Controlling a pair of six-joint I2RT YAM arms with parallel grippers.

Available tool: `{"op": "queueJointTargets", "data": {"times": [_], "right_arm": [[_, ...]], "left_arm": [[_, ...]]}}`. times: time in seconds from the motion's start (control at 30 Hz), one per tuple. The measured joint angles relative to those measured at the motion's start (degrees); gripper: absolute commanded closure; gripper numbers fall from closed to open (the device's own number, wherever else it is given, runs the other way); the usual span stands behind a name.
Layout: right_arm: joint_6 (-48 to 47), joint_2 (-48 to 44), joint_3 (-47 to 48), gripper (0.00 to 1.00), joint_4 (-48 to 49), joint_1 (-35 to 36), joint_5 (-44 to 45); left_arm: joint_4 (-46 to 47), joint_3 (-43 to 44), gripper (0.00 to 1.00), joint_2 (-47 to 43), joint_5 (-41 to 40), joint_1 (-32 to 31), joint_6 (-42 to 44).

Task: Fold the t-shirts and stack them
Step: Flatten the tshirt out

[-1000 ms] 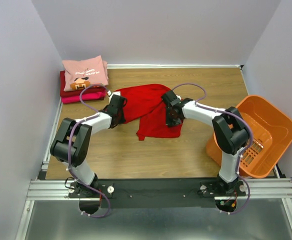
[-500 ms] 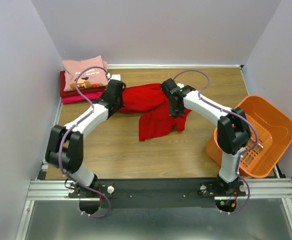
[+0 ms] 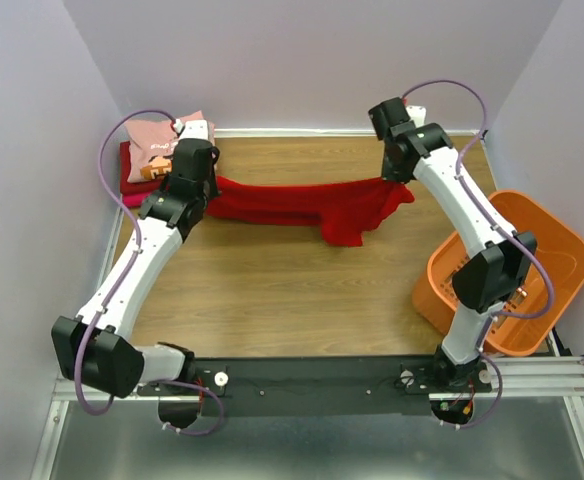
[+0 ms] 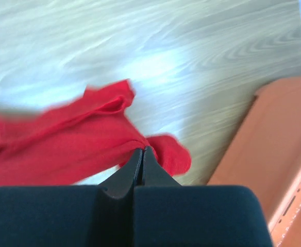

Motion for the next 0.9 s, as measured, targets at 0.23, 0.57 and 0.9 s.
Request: {"op": "queueJointTargets", "data": {"times": [0.23,0.57,0.9], "right_arm": [[-3.9,7.8,7.9,0.86,1.4,-6.3,-1.0],[-5.6,20.9,17.2,0.09,3.5,-7.6,-6.3],[-2.1,0.5,-10.4,0.26,8.7,-7.7,-20.3]], "left_arm": [[1.5,4.5,0.46,8.6,4.2,2.2,3.3],[0.4,11.1,0.23,23.6,4.9,3.4,4.5],[7.6,-6.6,0.28,13.1,9.5,5.3,1.0]]}}
